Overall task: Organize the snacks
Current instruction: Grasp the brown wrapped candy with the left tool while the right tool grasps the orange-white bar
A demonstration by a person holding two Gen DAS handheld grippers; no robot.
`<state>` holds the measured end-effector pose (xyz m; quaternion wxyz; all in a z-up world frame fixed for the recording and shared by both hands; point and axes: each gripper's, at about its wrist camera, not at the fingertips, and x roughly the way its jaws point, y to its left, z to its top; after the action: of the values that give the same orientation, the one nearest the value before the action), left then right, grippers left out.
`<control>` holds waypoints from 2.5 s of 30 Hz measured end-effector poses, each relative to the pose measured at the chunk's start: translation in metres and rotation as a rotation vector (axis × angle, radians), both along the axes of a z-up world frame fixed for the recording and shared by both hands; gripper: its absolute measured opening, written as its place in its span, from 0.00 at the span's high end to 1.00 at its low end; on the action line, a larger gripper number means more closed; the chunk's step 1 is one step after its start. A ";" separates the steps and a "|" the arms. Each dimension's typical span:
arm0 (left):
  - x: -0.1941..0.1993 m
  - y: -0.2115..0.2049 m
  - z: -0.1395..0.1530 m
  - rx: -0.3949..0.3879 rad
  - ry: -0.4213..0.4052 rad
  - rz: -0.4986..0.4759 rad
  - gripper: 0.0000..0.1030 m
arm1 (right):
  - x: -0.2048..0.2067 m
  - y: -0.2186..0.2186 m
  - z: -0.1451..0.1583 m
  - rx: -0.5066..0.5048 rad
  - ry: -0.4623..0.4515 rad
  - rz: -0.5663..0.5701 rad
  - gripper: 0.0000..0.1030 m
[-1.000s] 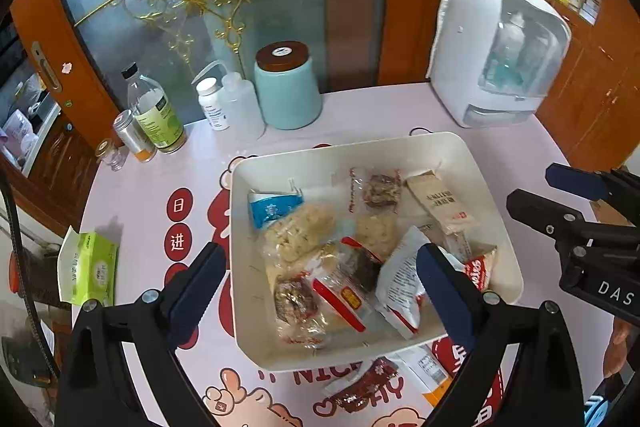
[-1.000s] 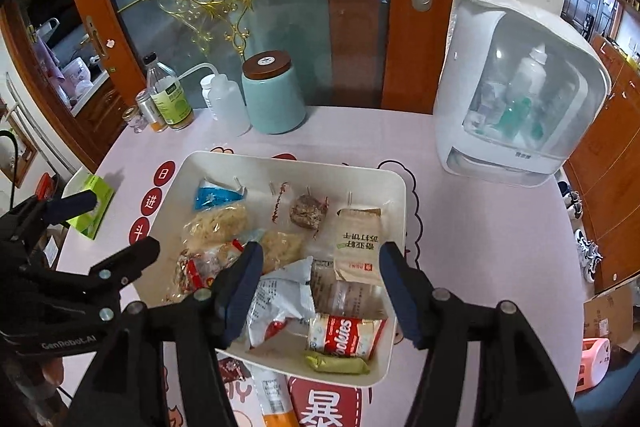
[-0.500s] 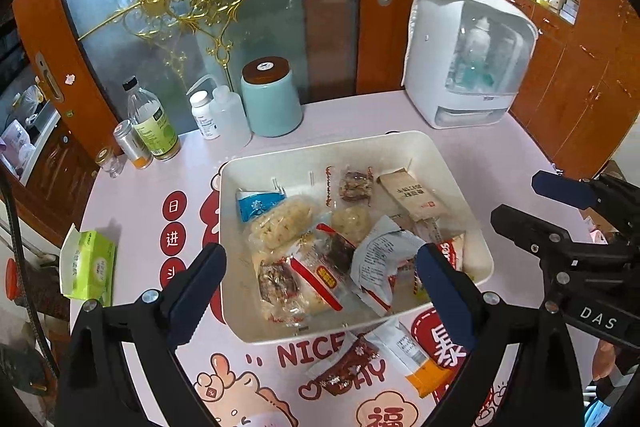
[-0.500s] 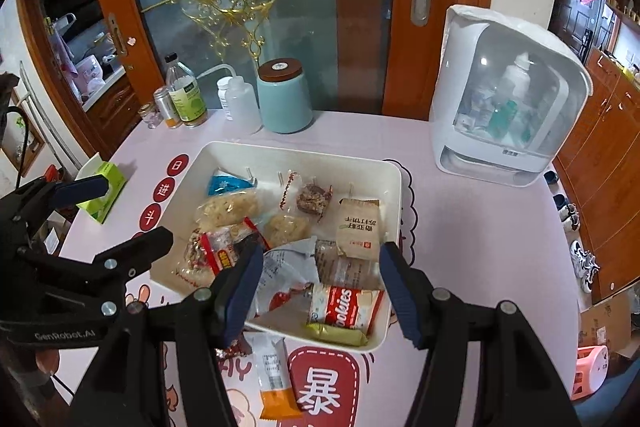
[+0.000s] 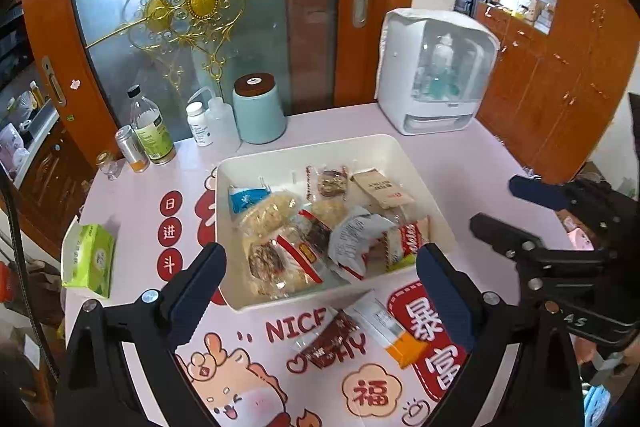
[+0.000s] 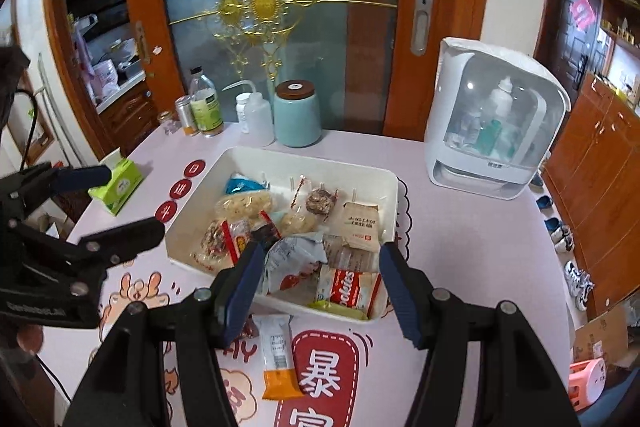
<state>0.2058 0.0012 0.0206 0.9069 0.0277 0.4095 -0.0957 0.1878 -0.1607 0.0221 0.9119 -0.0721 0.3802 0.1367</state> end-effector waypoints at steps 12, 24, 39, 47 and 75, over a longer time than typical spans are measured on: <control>-0.046 0.009 -0.054 0.015 0.077 -0.118 0.07 | -0.042 0.008 -0.050 -0.060 0.038 0.077 0.41; -0.030 0.014 -0.161 0.006 0.293 -0.127 0.07 | -0.037 0.007 -0.143 -0.029 0.262 0.050 0.41; 0.012 -0.004 -0.236 0.112 0.354 -0.128 0.08 | -0.016 0.023 -0.210 -0.027 0.403 0.042 0.41; 0.024 -0.007 -0.252 0.104 0.356 -0.108 0.21 | -0.013 0.029 -0.224 -0.066 0.383 0.043 0.41; -0.055 -0.013 -0.235 -0.002 0.304 0.043 0.67 | -0.044 0.023 -0.210 -0.009 0.348 0.039 0.64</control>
<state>0.1507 -0.0120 -0.2148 0.8364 0.0031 0.5422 -0.0796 0.1441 -0.1380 -0.1875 0.8291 -0.0587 0.5315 0.1632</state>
